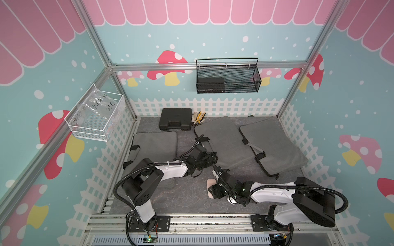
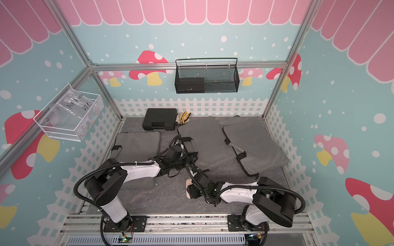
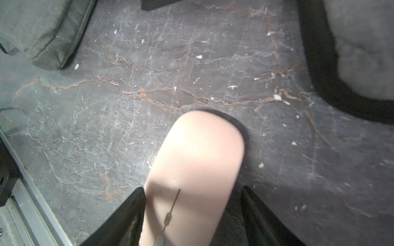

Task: Put the mouse into the laptop bag
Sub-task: Adjust the mouse at the center of the board.

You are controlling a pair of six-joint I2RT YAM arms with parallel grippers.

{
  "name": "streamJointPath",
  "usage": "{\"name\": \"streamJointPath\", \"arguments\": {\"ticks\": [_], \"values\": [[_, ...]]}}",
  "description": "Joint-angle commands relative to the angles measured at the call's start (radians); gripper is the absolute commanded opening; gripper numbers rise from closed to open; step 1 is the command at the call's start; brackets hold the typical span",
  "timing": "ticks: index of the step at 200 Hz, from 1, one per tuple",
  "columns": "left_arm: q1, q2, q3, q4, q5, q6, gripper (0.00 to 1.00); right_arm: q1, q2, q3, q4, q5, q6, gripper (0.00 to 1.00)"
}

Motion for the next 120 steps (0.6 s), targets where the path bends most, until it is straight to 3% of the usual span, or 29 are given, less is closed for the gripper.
{"name": "streamJointPath", "arguments": {"ticks": [1, 21, 45, 94, 101, 120], "values": [[0.010, 0.013, 0.010, -0.015, -0.015, 0.022, 0.89, -0.001, -0.081, -0.001, -0.090, 0.111, 0.041, 0.76], [0.012, 0.025, 0.018, -0.014, -0.012, 0.023, 0.89, -0.047, -0.137, -0.008, -0.130, 0.195, 0.041, 0.78], [0.012, 0.060, 0.043, -0.004, 0.015, 0.019, 0.89, -0.187, -0.129, -0.025, -0.102, 0.166, 0.001, 0.75], [-0.009, 0.170, 0.098, 0.016, 0.063, -0.024, 0.87, -0.275, -0.095, -0.034, -0.032, 0.196, -0.051, 0.82], [-0.011, 0.179, 0.103, 0.026, 0.067, -0.029, 0.83, -0.282, -0.093, -0.036, -0.024, 0.194, -0.059, 0.83], [-0.011, 0.183, 0.106, 0.021, 0.067, -0.033, 0.54, -0.288, -0.090, -0.044, 0.017, 0.175, -0.099, 0.85]]}}
